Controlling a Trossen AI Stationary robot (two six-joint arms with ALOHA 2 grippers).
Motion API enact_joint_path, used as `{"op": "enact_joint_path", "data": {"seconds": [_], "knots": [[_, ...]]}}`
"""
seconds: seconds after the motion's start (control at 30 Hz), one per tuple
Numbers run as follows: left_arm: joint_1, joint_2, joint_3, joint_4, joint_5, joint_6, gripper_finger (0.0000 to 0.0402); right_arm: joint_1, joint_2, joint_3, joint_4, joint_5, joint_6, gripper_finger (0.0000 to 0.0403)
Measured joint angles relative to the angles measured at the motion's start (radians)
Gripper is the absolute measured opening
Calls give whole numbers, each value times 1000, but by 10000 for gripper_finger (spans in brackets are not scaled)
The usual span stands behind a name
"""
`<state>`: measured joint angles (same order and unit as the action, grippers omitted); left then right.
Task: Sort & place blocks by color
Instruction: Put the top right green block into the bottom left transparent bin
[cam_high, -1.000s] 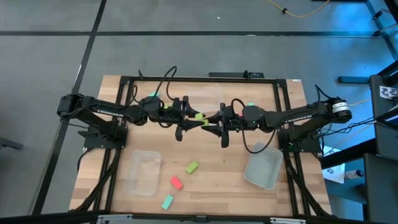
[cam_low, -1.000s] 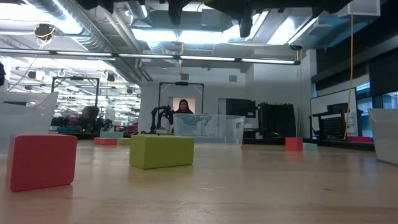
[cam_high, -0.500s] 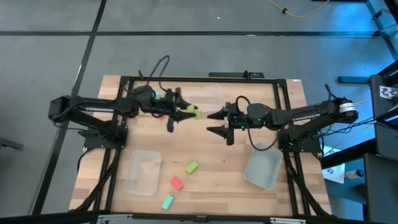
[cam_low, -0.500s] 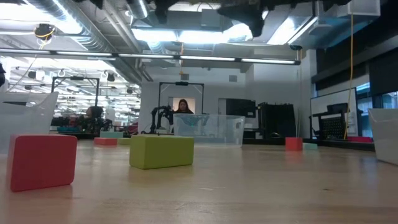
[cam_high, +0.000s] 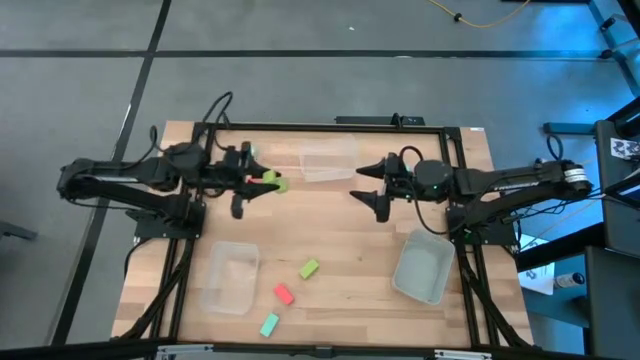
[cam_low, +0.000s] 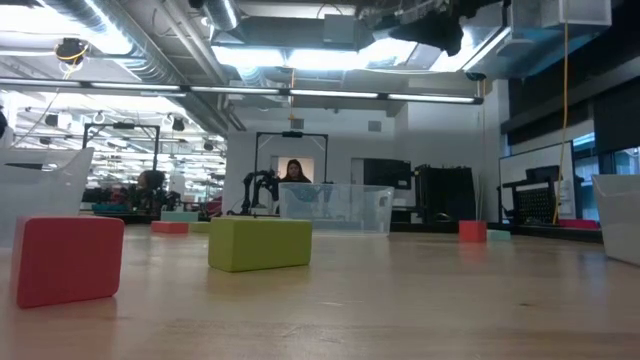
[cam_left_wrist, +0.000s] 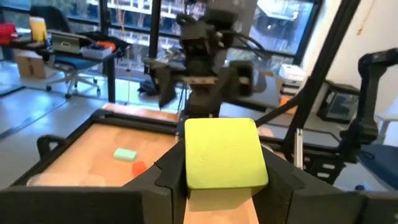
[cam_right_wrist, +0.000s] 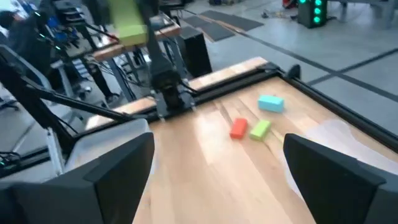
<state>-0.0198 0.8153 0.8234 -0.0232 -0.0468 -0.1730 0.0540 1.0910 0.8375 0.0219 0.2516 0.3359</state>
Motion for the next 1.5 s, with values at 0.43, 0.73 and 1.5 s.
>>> {"op": "enact_joint_path", "data": {"seconds": [0.43, 0.73, 1.5], "knots": [[-283, -102, -112, -74, -208, -107, 123, 0, -24, 0, -118, 26, 7, 358], [-376, 160, 240, -881, 105, -294, 123, 0, -23, 0, -127, 27, 23, 358], [-564, 598, 90, -922, 185, -351, 123, 1, -23, 0, -132, 48, -4, 359]]}}
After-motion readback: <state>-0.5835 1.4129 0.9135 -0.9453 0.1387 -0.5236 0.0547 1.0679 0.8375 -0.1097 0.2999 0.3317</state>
